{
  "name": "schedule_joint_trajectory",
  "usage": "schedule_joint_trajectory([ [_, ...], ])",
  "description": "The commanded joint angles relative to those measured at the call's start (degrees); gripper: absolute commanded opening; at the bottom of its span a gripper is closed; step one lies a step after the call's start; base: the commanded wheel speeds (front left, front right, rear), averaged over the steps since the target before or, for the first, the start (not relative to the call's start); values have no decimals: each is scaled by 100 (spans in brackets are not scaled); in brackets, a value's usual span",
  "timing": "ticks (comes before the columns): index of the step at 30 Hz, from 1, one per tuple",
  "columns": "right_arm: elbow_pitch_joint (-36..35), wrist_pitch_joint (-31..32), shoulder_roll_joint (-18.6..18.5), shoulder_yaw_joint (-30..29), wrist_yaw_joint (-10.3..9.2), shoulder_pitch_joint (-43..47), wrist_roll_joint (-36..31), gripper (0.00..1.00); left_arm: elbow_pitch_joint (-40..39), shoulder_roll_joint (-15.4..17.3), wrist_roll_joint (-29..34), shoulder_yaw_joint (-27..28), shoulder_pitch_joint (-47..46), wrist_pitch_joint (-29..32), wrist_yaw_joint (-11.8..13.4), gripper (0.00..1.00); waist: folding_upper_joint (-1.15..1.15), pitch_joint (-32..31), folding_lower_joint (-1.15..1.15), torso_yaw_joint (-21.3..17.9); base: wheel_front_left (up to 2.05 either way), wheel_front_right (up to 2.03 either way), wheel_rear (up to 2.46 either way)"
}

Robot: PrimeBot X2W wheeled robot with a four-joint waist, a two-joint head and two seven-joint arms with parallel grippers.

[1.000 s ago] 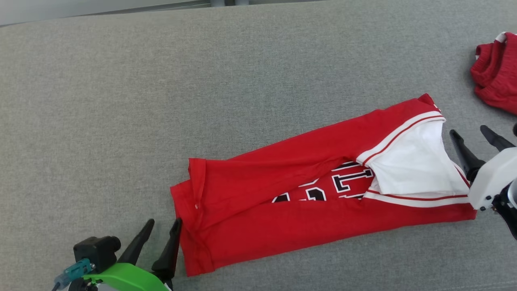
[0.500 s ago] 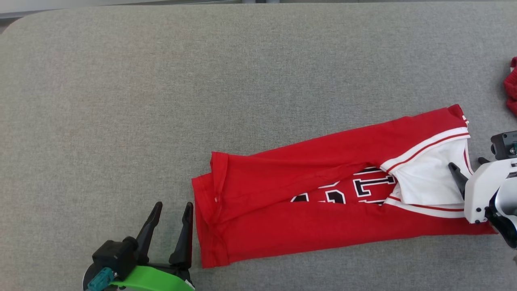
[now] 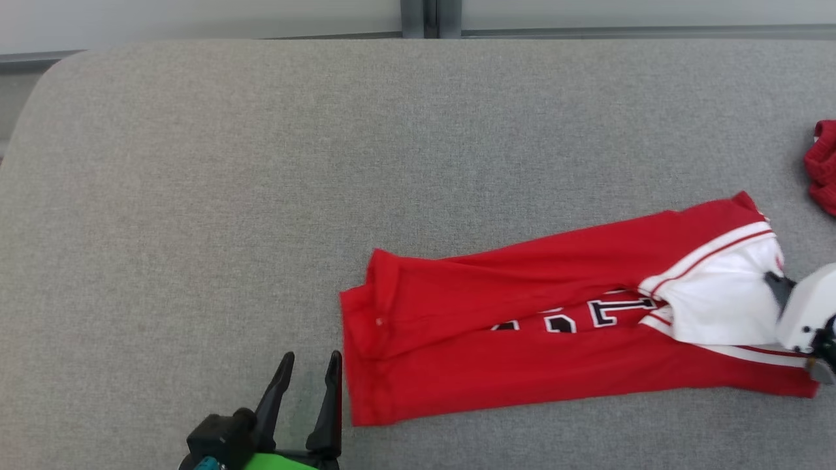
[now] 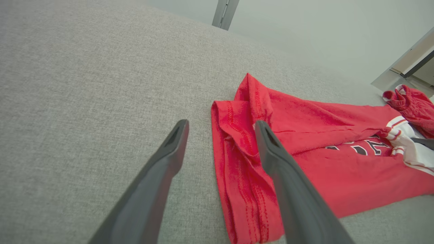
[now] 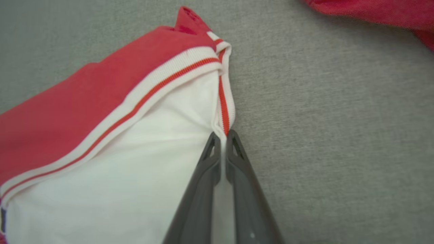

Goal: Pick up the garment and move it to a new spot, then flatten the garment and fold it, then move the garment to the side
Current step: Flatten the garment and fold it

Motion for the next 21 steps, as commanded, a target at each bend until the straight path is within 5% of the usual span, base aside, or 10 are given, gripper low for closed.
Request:
schedule_joint_trajectory([
  [1,87,-18,-326,-230,-26,133,111,0,78,-70,91,67,171,-9,-67,100,0,-266,0,115,0,0,0],
  [6,8,-34,-1047,-894,-18,416,279,0,271,-278,235,255,424,-4,-260,100,0,-586,0,224,0,0,0],
  [10,-653,85,-1263,-952,-18,615,463,0,344,-390,342,415,548,-4,-355,100,0,-762,0,225,0,0,0],
  [16,-2330,405,-640,61,-16,797,794,0,454,-479,483,556,697,-5,-479,100,0,-935,0,15,0,0,0],
  [21,-2764,397,162,1052,-17,791,757,0,644,-518,528,541,599,-4,-558,100,0,-954,0,-120,0,0,0],
])
